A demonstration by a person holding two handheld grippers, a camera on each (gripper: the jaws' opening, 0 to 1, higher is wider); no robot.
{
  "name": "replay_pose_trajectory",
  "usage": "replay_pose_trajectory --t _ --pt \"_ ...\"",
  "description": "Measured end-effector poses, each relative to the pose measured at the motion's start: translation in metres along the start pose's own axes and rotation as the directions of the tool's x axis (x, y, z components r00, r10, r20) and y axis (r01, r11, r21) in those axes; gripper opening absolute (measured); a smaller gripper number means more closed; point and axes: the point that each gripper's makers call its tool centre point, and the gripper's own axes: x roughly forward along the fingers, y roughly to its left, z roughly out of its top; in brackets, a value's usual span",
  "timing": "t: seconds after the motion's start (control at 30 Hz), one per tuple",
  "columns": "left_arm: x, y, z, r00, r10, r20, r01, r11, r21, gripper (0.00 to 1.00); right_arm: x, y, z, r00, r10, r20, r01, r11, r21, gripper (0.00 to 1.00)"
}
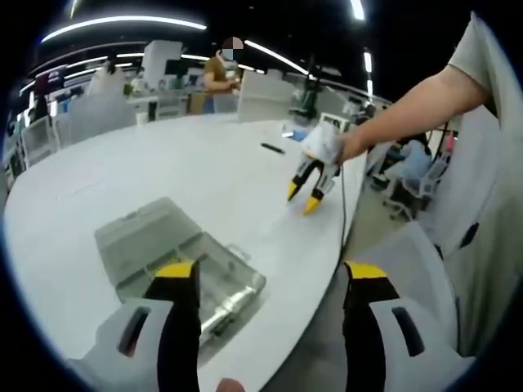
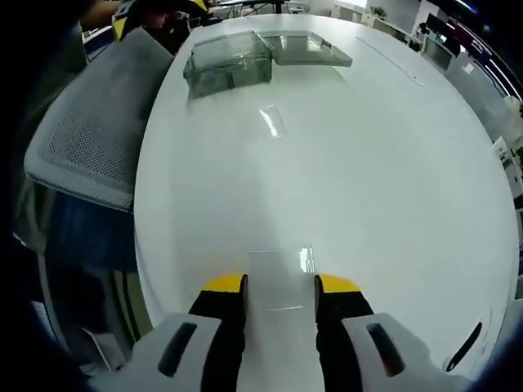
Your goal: Insert the divider into the dual guide fixture by aligning both edges with the guide slots and pushing it downward to the bottom, including one-sided entry, uneven engagement, binding, and posture correction.
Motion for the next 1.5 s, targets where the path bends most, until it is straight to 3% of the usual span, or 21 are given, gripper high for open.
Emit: replay_pose_trajectory --t 0.57,0.77,1.5 --pt "-0.002 0.000 -0.003 1.000 0.003 -0.003 -0.003 1.000 -0.019 0.67 0.002 -0.003 0.003 0.997 0.038 -0.060 -0.042 0.997 -0.066 0.29" --pt "-0.002 0.000 -0.003 1.000 0.003 -0.004 -0.003 1.000 -0.023 0.67 0.002 -0.003 0.005 0.995 0.049 -0.087 -0.052 0.998 -0.031 0.28" --pt "-0.004 0.007 -0.007 1.000 0.008 -0.002 -0.008 0.999 -0.046 0.67 -0.003 0.006 0.043 0.995 0.036 -0.089 -0.044 0.994 -0.098 0.27"
